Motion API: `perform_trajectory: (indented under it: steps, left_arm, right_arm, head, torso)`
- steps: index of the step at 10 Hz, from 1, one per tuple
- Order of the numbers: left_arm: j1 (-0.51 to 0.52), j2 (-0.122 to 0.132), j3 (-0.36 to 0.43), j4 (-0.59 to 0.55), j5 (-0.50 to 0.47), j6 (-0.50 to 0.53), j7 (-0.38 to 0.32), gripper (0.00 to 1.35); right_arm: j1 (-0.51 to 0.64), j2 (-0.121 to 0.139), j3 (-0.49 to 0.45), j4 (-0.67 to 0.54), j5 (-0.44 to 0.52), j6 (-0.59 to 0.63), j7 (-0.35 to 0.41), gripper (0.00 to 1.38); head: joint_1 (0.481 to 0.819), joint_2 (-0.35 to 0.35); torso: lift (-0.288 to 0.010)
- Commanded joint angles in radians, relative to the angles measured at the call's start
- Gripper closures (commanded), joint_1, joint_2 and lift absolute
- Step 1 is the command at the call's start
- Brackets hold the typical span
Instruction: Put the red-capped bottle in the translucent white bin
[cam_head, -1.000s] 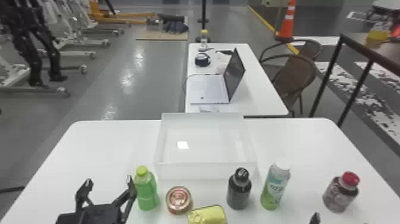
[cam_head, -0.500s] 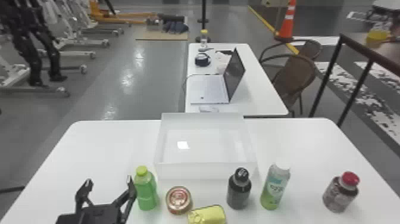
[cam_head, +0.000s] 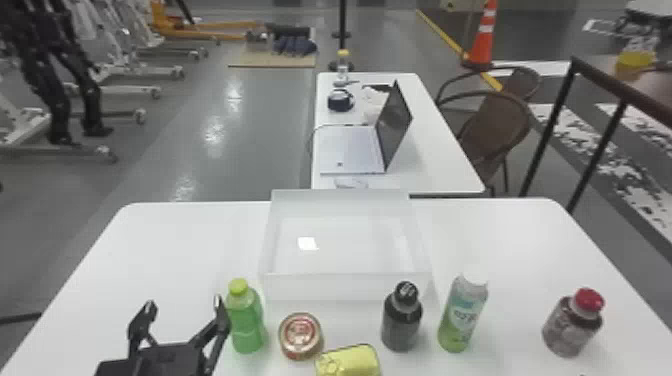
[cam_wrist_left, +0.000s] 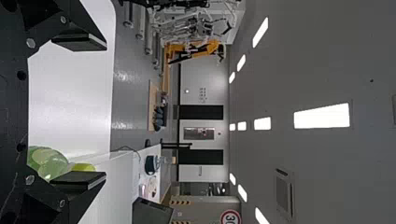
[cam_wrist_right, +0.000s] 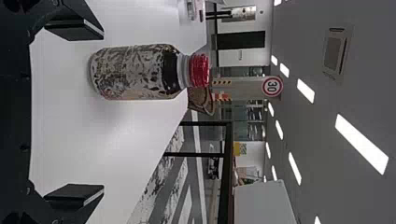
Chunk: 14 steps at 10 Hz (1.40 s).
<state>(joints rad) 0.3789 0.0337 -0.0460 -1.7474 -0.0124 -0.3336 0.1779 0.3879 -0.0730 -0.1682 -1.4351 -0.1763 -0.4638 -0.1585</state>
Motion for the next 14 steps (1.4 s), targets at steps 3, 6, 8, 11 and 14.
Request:
perform_trajectory:
  steps: [3, 6, 8, 11, 14]
  left_arm:
    - [0.003, -0.005, 0.003, 0.0, 0.003, -0.005, 0.0, 0.3]
    - [0.003, -0.008, 0.005, 0.0, 0.005, -0.009, 0.0, 0.3]
    - [0.005, -0.012, 0.008, 0.0, 0.003, -0.012, 0.0, 0.3]
    - [0.005, -0.012, 0.008, 0.002, 0.0, -0.015, 0.0, 0.3]
    - [0.002, -0.012, 0.006, 0.006, 0.002, -0.024, 0.0, 0.3]
  right_arm:
    - [-0.066, -0.054, -0.002, 0.035, -0.054, 0.051, 0.088, 0.14]
    - [-0.104, -0.094, -0.01, 0.048, -0.052, 0.131, 0.134, 0.13]
    - [-0.129, -0.096, -0.028, 0.056, -0.026, 0.168, 0.158, 0.13]
    - [-0.198, -0.096, -0.059, 0.087, 0.021, 0.215, 0.251, 0.14]
    - [-0.245, -0.094, -0.06, 0.136, 0.035, 0.229, 0.298, 0.13]
  head:
    - [0.549, 0.0]
    - [0.549, 0.0]
    - [0.549, 0.0]
    - [0.549, 0.0]
    - [0.549, 0.0]
  torso:
    - [-0.1]
    - [-0.1]
    - [-0.1]
    - [-0.1]
    - [-0.1]
